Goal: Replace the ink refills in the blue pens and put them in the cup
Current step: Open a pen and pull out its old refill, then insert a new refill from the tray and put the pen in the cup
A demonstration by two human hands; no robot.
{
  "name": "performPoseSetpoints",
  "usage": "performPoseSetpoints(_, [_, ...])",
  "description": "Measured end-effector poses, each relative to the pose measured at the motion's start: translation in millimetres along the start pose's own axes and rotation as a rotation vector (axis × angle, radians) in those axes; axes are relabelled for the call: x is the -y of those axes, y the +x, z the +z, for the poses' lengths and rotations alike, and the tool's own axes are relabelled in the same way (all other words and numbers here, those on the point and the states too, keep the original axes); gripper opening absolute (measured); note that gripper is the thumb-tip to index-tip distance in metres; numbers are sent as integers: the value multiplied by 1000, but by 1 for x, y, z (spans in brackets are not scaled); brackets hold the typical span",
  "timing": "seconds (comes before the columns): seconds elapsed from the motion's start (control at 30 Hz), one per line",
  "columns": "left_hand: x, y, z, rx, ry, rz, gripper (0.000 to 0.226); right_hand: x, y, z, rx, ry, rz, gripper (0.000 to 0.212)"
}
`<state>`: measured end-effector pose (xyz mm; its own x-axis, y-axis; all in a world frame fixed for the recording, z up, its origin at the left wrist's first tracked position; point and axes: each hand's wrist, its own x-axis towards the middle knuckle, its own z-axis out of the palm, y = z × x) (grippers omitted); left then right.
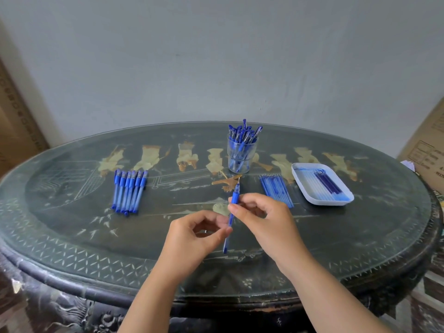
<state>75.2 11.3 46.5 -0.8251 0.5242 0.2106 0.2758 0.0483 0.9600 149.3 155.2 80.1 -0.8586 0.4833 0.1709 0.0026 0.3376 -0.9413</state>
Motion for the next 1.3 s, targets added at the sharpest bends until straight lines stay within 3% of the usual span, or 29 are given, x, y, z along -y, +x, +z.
performPoseSetpoints(0.37, [-4, -1, -8, 29, 119, 26, 20, 28, 10, -16, -55, 253, 46, 10])
performPoseSetpoints(0.67, [0, 4, -23, -19, 178, -25, 17, 57, 57, -64, -267, 491, -151, 15])
performPoseSetpoints(0.93, [23, 31, -40, -408, -182, -104, 11, -5, 118, -71, -201, -40, 122, 19])
performPoseSetpoints(1.13, [29, 41, -40, -430, -269, -143, 11, -46, 154, -54, -107, -324, 323, 15])
performPoseSetpoints(1.3, [35, 47, -41, -438, -282, -155, 12, -58, 169, -43, -56, -561, 364, 18])
